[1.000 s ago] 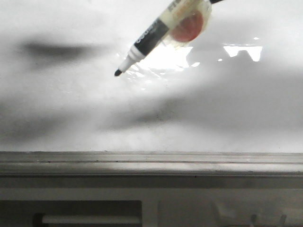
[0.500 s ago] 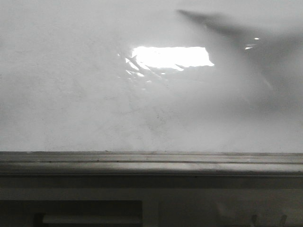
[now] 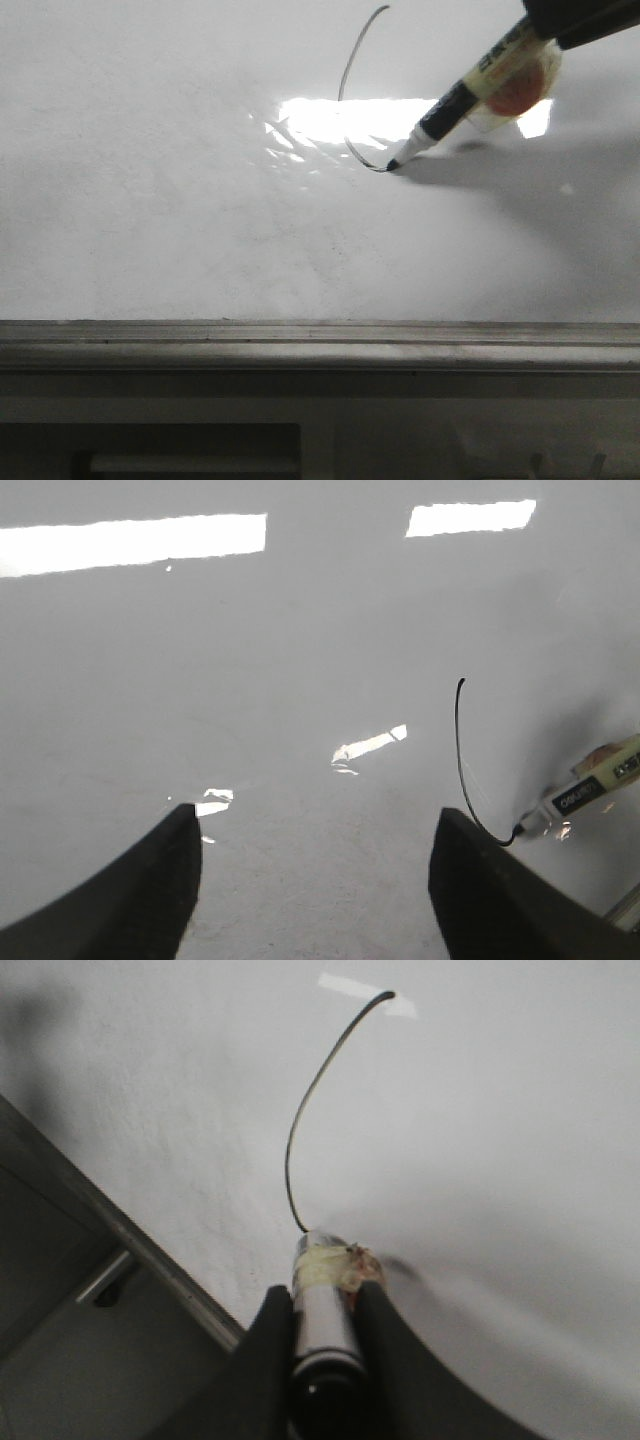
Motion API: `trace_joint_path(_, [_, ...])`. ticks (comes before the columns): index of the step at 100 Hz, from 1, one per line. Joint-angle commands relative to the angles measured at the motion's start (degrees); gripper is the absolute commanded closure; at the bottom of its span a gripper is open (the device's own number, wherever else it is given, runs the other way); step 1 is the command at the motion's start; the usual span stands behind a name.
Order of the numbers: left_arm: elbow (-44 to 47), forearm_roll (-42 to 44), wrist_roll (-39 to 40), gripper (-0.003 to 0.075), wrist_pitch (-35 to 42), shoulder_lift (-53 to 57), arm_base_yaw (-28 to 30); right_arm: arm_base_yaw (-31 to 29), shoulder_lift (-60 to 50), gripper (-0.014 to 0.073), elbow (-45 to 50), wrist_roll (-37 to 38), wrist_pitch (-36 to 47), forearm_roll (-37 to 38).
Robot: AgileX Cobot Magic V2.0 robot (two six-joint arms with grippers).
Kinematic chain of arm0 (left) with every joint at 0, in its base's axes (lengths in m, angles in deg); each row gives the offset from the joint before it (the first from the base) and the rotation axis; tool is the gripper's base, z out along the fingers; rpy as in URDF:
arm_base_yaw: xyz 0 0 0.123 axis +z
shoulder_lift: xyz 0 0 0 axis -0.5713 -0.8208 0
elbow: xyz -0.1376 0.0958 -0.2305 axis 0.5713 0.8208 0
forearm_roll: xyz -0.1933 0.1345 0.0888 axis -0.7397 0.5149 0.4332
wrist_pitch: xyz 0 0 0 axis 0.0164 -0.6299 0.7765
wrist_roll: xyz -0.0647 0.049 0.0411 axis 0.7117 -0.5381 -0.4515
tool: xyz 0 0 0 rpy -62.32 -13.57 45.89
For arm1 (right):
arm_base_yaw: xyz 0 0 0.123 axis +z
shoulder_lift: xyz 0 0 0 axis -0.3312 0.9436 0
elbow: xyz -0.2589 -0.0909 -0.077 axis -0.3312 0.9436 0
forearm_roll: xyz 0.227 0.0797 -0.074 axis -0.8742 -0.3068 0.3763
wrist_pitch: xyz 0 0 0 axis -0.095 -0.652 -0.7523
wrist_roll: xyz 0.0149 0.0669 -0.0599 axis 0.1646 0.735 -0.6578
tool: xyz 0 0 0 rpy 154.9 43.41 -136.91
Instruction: Write number 6 on whiteboard
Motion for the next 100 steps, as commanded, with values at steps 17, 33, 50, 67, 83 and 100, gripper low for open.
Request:
trace_joint_path(17, [-1.6,-1.7,0.3,0.0281,2.3,0.2,0.2,0.6,0.4,0.0638,-1.5,-2.8,13.3,-7.0])
trace_joint_path(33, [-1.6,-1.9,0.3,0.0281,1.6,0.2,0.2,2.8,3.2,0.0638,-1.7,-7.3,7.5,-11.8])
trace_joint_path(50, [-1.7,-2.0,-1.3,0.0281,-3.6,0.2,0.2,2.8,-1.2,0.0638,-1.7,-7.3,0.1,-11.2])
trace_joint_path(67, [-1.8,-6.6,-10.8,0.0281,-8.4,-1.8,-3.8,2.8,-2.2,0.0638,-1.7,-7.3,-3.5,-11.2])
trace_joint_path(83, [-3.5,-10.9,-19.5,0.0281,-8.1,-8.6,-12.4,2.8,-0.8,0.0638,-3.5,-7.3,-7.3,-11.3])
trace_joint_path(100, [-7.7,-9.6,-21.2,0.0281,-2.0,-17.3,-22.5,2.8,1.2,0.0638,-6.9,-7.3,-12.1,-11.3])
